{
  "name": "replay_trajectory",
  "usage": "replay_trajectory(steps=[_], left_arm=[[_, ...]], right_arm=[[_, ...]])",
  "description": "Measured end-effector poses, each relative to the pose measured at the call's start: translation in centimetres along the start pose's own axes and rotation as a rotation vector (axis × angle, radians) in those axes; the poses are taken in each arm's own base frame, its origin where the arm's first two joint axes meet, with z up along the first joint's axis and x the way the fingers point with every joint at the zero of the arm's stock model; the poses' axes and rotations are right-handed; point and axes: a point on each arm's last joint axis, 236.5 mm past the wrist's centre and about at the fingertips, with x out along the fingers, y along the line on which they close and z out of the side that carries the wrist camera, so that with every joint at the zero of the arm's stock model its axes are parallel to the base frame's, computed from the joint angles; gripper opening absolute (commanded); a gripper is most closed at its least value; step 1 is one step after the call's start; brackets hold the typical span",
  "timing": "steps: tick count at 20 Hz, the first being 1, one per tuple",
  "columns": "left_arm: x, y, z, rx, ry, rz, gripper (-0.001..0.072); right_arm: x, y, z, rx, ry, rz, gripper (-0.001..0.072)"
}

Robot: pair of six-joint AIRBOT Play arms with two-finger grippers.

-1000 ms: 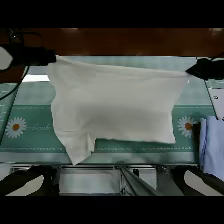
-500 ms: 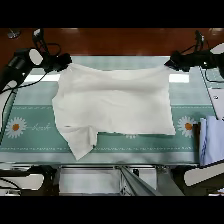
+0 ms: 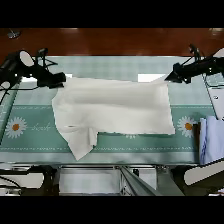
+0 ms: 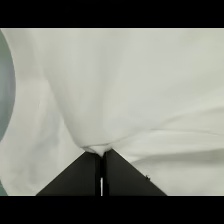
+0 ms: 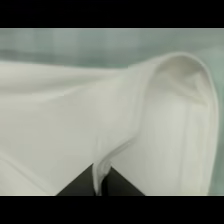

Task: Fold the shirts.

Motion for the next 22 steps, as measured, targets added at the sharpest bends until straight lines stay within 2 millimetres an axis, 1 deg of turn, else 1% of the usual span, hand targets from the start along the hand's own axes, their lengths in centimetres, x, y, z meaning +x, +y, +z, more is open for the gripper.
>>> replay_trajectory(steps=[1,2,3,4,5,6,7,9,11,13,14,15,16,17,19,21,22], left_arm=[[0.9,0.4,-1.5,0.003,0.052,0.003,0.0033],[1.5,0.6,-2.7,0.005,0.093,0.005,0.0260],[2.0,0.9,-3.6,0.005,0.125,0.006,0.0696],[2.3,1.0,-4.1,0.006,0.143,0.007,0.0702],[2.3,1.1,-4.7,0.005,0.167,0.007,0.0702],[2.2,1.2,-5.0,0.009,0.187,0.006,0.0702],[1.8,1.3,-5.1,0.009,0.194,0.002,0.0701],[0.3,2.0,-5.2,0.003,0.195,0.001,0.0702],[-1.6,3.2,-5.7,-0.021,0.182,0.002,0.0702],[-3.2,5.0,-7.7,-0.063,0.183,0.006,0.0702],[-3.7,6.0,-9.4,-0.092,0.192,0.002,0.0701],[-3.8,6.9,-11.2,-0.127,0.204,-0.008,0.0701],[-3.8,7.4,-13.2,-0.168,0.215,-0.031,0.0701],[-3.6,7.7,-15.3,-0.219,0.218,-0.073,0.0701],[-2.8,7.0,-18.5,-0.331,0.200,-0.188,0.0701],[-1.9,5.7,-20.5,-0.436,0.163,-0.310,0.0701],[-1.4,4.9,-21.1,-0.472,0.145,-0.362,0.0701]], right_arm=[[0.9,-0.7,-1.1,0.005,0.034,-0.019,0.0043],[1.7,-1.3,-2.1,0.011,0.064,-0.034,0.0293],[2.3,-1.8,-2.7,0.018,0.079,-0.045,0.0640],[2.7,-2.1,-2.9,0.025,0.081,-0.052,0.0625],[2.8,-2.2,-2.9,0.031,0.080,-0.055,0.0625],[2.6,-2.2,-2.8,0.039,0.077,-0.054,0.0624],[1.9,-2.3,-2.8,0.049,0.077,-0.055,0.0624],[-0.2,-2.4,-2.7,0.061,0.067,-0.052,0.0621],[-3.3,-3.3,-3.3,0.069,0.048,-0.082,0.0621],[-6.2,-4.9,-4.7,0.096,0.016,-0.124,0.0621],[-7.3,-5.8,-5.7,0.124,-0.014,-0.138,0.0621],[-7.9,-6.6,-6.7,0.154,-0.045,-0.141,0.0620],[-8.0,-7.0,-7.9,0.185,-0.072,-0.129,0.0620],[-7.8,-6.7,-9.0,0.209,-0.105,-0.095,0.0620],[-6.7,-5.9,-11.2,0.243,-0.158,-0.027,0.0620],[-5.4,-4.4,-13.2,0.265,-0.194,0.057,0.0620],[-4.8,-3.7,-14.1,0.273,-0.205,0.094,0.0620]])
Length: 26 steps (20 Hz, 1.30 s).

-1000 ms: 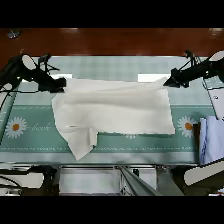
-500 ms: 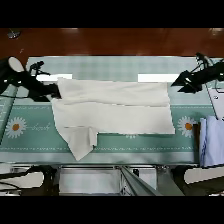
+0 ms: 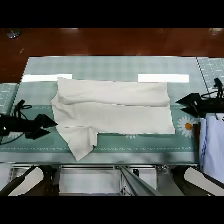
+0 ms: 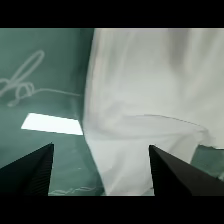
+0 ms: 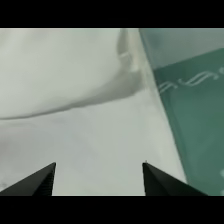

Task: Fold the shirts.

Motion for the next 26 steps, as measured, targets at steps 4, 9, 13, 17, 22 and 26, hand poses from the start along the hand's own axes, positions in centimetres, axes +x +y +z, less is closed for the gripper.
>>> replay_trajectory(steps=[4,9,13,17,22,26], left_arm=[[2.3,-0.6,-1.7,-0.057,-0.034,-0.119,0.0701],[4.8,-2.1,-4.3,0.007,0.025,-0.141,0.0700],[6.1,-2.6,-6.2,0.097,0.087,-0.109,0.0071],[6.6,-2.4,-6.8,0.153,0.101,-0.090,0.0020],[6.6,-3.1,-7.1,0.166,0.109,-0.113,0.0020],[6.6,-3.2,-7.1,0.168,0.112,-0.118,0.0020]], right_arm=[[1.2,0.2,-2.7,0.037,-0.007,0.066,0.0620],[1.6,0.4,-3.8,0.057,-0.002,0.095,0.0620],[0.4,-0.8,-2.6,0.095,-0.040,0.056,0.0620],[-0.6,-4.1,-3.8,0.142,0.009,-0.069,0.0620],[0.0,-7.2,-8.2,0.237,0.139,-0.172,0.0620],[1.7,-7.5,-9.8,0.251,0.201,-0.193,0.0620]])
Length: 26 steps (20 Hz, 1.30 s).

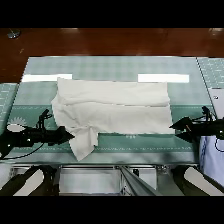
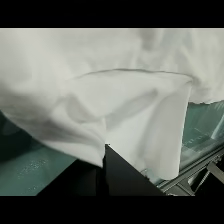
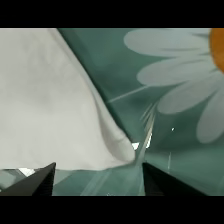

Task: Fold the shirts.

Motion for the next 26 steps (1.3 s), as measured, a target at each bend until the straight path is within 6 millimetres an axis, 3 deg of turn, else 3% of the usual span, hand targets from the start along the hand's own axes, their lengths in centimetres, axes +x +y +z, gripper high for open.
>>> replay_trajectory(steps=[3,4,5,6,10,14,17,22,26], left_arm=[[0.0,0.0,0.0,0.000,0.000,-0.001,0.0020],[0.0,0.0,0.0,0.000,0.000,-0.001,0.0020],[0.0,-0.1,0.0,0.002,0.000,-0.001,0.0020],[-0.2,-0.2,0.2,0.004,-0.002,-0.004,0.0021],[-2.5,-1.4,2.9,0.023,-0.060,-0.029,0.0020],[-6.6,-3.3,8.1,0.057,-0.186,-0.044,0.0020],[-8.2,-4.9,12.6,0.087,-0.253,-0.039,0.0020],[-7.8,-8.1,20.3,0.141,-0.284,-0.034,0.0020],[-6.0,-9.9,25.7,0.135,-0.274,-0.046,0.0020]], right_arm=[[1.2,1.4,0.5,-0.004,0.012,0.024,0.0610],[1.6,1.9,0.9,-0.009,0.010,0.030,0.0428],[1.9,2.3,1.5,-0.022,0.001,0.026,0.0080],[2.2,2.4,1.9,-0.046,0.000,0.014,0.0031],[0.9,5.3,3.0,-0.170,0.013,0.035,0.0031],[-1.9,8.8,5.7,-0.256,-0.044,0.067,0.0031],[-3.3,12.7,8.4,-0.309,-0.113,0.146,0.0031],[-3.4,17.0,12.9,-0.358,-0.177,0.191,0.0031],[-2.2,18.7,16.3,-0.340,-0.199,0.200,0.0031]])
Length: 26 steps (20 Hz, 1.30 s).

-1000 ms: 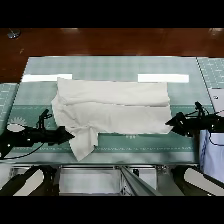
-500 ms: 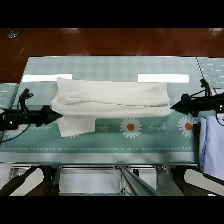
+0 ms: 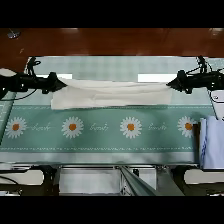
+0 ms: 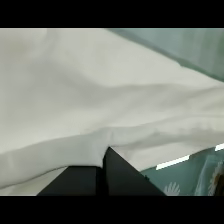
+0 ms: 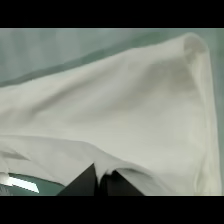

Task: Fold the shirts.

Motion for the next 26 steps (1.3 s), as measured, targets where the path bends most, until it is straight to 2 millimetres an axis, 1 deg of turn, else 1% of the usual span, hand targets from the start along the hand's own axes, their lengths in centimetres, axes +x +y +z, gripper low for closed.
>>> replay_trajectory(steps=[1,3,4,5,6,7,8,9,10,12,14,16,17,19,21,23,25,26], left_arm=[[0.6,0.2,0.9,-0.010,0.000,0.004,0.0020],[1.8,1.0,2.0,-0.029,0.010,0.023,0.0020],[2.2,1.5,2.1,-0.039,0.018,0.037,0.0026],[2.6,2.2,2.2,-0.041,0.028,0.056,0.0220],[2.8,2.7,2.3,-0.044,0.035,0.073,0.0691],[2.8,3.1,2.3,-0.044,0.043,0.086,0.0702],[2.7,3.4,2.1,-0.039,0.063,0.096,0.0701],[2.2,3.7,1.9,-0.025,0.087,0.105,0.0700],[1.4,4.4,1.6,-0.013,0.116,0.128,0.0700],[-1.1,6.8,0.9,-0.027,0.172,0.217,0.0700],[-4.1,9.1,0.1,-0.052,0.202,0.309,0.0700],[-6.5,10.3,-0.4,-0.065,0.182,0.375,0.0700],[-7.3,10.1,-0.7,-0.065,0.159,0.388,0.0700],[-8.2,9.2,-0.8,-0.036,0.067,0.403,0.0700],[-8.1,7.2,-1.7,-0.010,0.004,0.375,0.0700],[-7.1,4.7,-3.5,0.032,-0.006,0.332,0.0700],[-5.2,2.2,-5.8,0.088,0.031,0.291,0.0700],[-4.2,1.0,-7.0,0.120,0.057,0.275,0.0700]], right_arm=[[0.4,-0.2,0.7,0.010,-0.005,0.001,0.0031],[1.5,-0.7,1.6,0.028,0.000,-0.001,0.0032],[1.9,-0.9,1.9,0.036,0.002,0.000,0.0057],[2.4,-1.3,2.1,0.048,0.005,-0.002,0.0330],[2.7,-1.6,2.3,0.054,0.008,-0.004,0.0650],[2.9,-1.7,2.5,0.057,0.006,-0.003,0.0622],[2.9,-1.8,2.7,0.053,0.006,-0.002,0.0622],[2.6,-1.9,2.8,0.050,0.010,0.005,0.0622],[2.2,-2.0,3.0,0.047,0.014,0.009,0.0622],[1.2,-3.2,3.2,0.054,0.021,-0.002,0.0622],[0.2,-5.3,2.7,0.074,0.046,-0.057,0.0622],[-0.4,-7.6,1.7,0.098,0.088,-0.135,0.0622],[-0.5,-8.4,1.3,0.109,0.106,-0.162,0.0622],[-0.1,-9.0,0.5,0.114,0.140,-0.187,0.0621],[1.2,-8.8,-0.3,0.113,0.180,-0.191,0.0621],[2.5,-8.3,-1.1,0.107,0.216,-0.189,0.0620],[3.9,-7.3,-1.7,0.110,0.238,-0.161,0.0615],[4.6,-6.7,-1.9,0.109,0.246,-0.148,0.0575]])
